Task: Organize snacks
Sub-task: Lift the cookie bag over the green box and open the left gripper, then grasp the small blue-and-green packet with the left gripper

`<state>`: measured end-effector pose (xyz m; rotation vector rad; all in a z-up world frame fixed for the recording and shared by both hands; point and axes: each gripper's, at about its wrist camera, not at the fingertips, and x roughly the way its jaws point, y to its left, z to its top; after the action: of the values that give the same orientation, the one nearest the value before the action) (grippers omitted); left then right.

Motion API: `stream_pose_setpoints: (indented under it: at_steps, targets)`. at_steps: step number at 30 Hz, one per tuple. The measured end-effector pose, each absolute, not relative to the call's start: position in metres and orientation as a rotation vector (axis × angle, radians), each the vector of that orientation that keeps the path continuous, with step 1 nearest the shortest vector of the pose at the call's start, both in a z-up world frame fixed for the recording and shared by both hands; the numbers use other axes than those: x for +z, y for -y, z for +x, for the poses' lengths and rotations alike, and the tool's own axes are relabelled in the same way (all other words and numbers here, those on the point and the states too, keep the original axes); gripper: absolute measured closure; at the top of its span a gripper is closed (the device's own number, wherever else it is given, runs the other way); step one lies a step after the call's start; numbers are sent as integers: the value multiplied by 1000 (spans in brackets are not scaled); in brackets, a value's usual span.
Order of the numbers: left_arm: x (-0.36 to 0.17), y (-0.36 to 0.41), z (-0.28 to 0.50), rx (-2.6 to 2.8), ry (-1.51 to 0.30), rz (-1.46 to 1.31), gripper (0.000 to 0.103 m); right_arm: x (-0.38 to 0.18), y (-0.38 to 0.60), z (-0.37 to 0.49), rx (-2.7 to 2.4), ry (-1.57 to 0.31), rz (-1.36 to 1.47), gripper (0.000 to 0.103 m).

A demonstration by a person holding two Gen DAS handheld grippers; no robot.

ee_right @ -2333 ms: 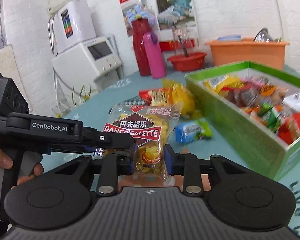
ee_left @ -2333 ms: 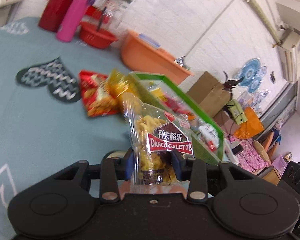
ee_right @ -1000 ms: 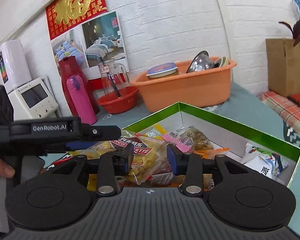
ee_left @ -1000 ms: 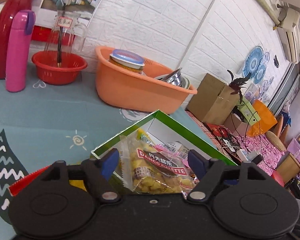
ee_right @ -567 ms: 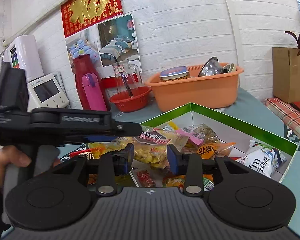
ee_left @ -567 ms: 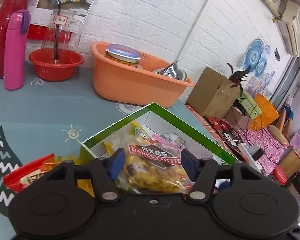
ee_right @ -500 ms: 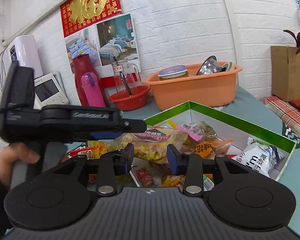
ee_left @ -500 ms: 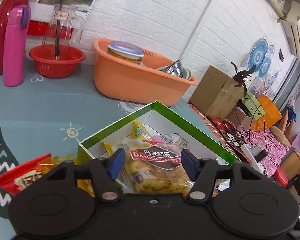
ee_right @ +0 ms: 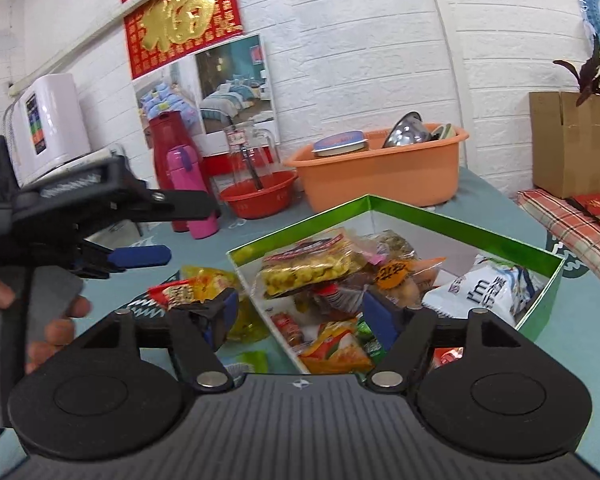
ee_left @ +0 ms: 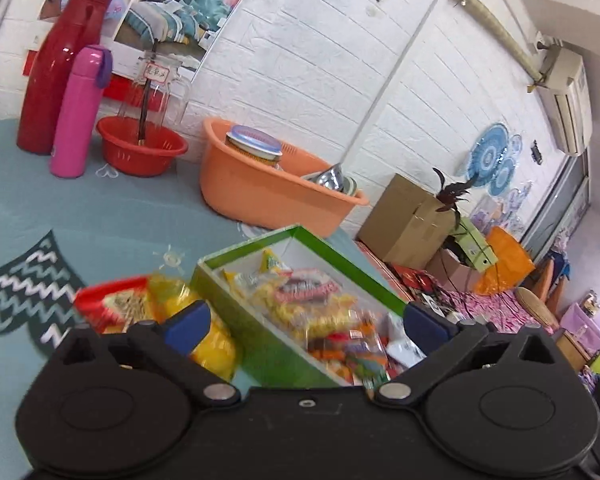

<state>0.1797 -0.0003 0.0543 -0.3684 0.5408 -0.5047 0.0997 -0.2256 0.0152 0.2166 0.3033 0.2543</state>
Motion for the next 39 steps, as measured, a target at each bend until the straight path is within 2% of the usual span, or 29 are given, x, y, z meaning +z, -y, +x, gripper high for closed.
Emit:
stream_pose_setpoints:
  at_steps: [7, 9, 21, 23, 30, 34, 36, 39]
  targets:
    - [25, -38, 123, -444, -602, -408, 0, -4, 194, 88, 398, -386, 184, 0]
    - [20, -47, 113, -428, -614, -420, 0, -9, 183, 95, 403, -426, 163, 8]
    - [3, -87, 99, -348, -630, -443, 0, -16, 126, 150, 323, -449, -36, 9]
    - [0, -89, 99, -346, -636, -446, 0, -19, 120, 159, 320, -462, -73, 19]
    - [-5, -86, 101, -361, -659, -449, 0, -25, 120, 137, 481, -498, -127, 21]
    - [-8, -73, 98, -409, -676, -435, 0, -28, 126, 97, 625, -491, -119, 15]
    - [-10, -63, 98, -444, -703, -420, 0, -28, 132, 80, 595, -479, -105, 0]
    - [-14, -46, 99, -490, -737, -380, 0, -27, 149, 61, 552, -455, -48, 0]
